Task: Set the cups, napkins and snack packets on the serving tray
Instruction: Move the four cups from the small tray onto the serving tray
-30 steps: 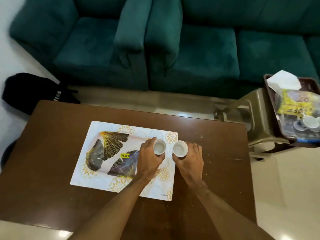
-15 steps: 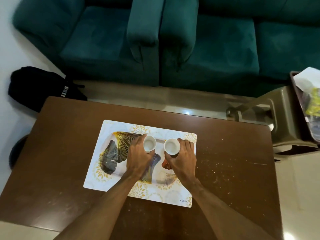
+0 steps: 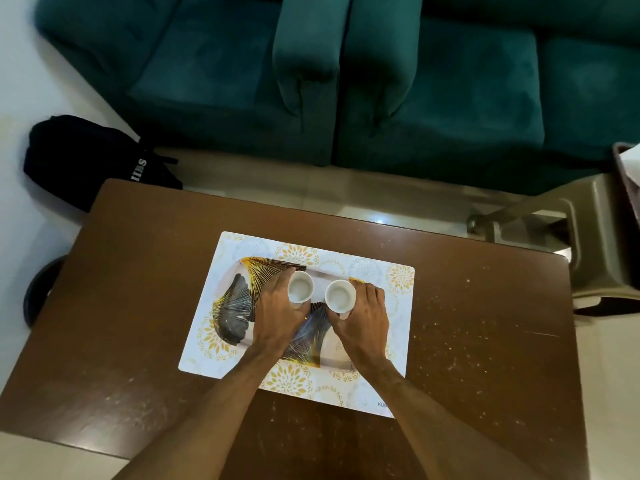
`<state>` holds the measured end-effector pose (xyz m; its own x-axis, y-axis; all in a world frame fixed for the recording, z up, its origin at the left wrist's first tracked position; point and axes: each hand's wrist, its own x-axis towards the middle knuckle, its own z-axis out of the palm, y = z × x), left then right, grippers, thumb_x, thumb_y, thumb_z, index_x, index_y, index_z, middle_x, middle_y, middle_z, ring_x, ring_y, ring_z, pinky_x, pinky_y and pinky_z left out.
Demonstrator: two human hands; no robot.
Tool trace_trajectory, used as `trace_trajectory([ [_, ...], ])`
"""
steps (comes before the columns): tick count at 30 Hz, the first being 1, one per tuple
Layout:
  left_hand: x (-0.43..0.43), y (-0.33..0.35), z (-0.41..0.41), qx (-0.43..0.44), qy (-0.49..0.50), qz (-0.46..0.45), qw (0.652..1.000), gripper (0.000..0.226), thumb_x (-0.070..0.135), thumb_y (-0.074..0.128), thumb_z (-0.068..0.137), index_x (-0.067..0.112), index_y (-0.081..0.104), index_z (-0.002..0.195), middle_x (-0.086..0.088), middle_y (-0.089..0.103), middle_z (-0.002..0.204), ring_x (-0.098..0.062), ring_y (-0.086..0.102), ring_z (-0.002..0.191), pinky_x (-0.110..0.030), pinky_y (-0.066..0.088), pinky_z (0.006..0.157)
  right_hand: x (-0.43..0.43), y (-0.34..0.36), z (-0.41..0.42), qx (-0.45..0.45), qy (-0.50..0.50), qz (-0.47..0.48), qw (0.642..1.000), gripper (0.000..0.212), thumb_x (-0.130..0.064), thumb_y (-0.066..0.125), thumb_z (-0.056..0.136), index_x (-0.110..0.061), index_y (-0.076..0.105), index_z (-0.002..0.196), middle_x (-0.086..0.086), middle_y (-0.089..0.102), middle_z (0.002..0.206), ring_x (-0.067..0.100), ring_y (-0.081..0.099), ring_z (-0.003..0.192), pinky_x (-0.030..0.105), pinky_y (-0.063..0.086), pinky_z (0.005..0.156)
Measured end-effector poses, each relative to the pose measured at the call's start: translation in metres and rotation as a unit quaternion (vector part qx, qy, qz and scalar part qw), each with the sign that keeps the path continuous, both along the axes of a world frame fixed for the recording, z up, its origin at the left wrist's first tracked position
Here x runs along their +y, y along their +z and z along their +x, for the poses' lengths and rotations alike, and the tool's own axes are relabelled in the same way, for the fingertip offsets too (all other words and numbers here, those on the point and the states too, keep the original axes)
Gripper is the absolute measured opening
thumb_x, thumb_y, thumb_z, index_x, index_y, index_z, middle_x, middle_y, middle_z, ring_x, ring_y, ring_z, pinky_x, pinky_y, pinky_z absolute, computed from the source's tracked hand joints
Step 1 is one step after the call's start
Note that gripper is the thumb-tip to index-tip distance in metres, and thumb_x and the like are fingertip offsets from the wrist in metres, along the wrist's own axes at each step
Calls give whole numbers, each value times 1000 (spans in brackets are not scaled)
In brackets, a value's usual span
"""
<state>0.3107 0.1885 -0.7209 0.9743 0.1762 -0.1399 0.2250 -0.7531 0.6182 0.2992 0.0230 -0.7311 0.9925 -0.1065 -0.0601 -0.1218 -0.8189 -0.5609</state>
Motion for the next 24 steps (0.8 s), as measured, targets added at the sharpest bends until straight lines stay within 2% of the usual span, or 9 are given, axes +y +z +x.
trace_trajectory([
  [9,-10,25,-12,12,-2,36,999,81,30,86,75,8,49,144,-13,54,144,-31,47,136,-47,41,112,-22,33,-5,21,19,15,1000,82,-57,81,73,-14,51,137,6,60,133,26,53,124,41,51,97],
  [12,-31,55,-18,-4,-1,32,999,78,27,84,76,10,49,143,-12,51,147,-31,44,138,-47,39,113,-46,59,-12,19,12,32,999,77,-58,74,79,-16,51,139,4,56,138,24,50,128,42,50,102],
  [16,-78,96,-31,-6,-18,30,999,77,27,83,78,12,48,144,-10,50,149,-29,43,140,-45,37,113,-94,94,-28,6,-15,31,999,69,-64,56,91,-20,47,143,1,51,144,19,46,131,41,48,106],
  [20,-146,134,-53,-29,-32,49,998,67,41,73,85,17,49,144,-6,50,150,-26,44,140,-44,37,113,-161,128,-50,-2,-2,55,998,71,-62,53,93,-25,36,151,-2,37,157,20,36,143,44,38,116],
  [24,-234,166,-80,-63,-77,64,993,67,37,72,85,14,50,143,-8,52,147,-28,47,136,-47,41,113,-254,159,-78,-32,10,42,999,71,-58,50,96,-29,26,156,-2,26,163,18,25,150,44,35,118],
])
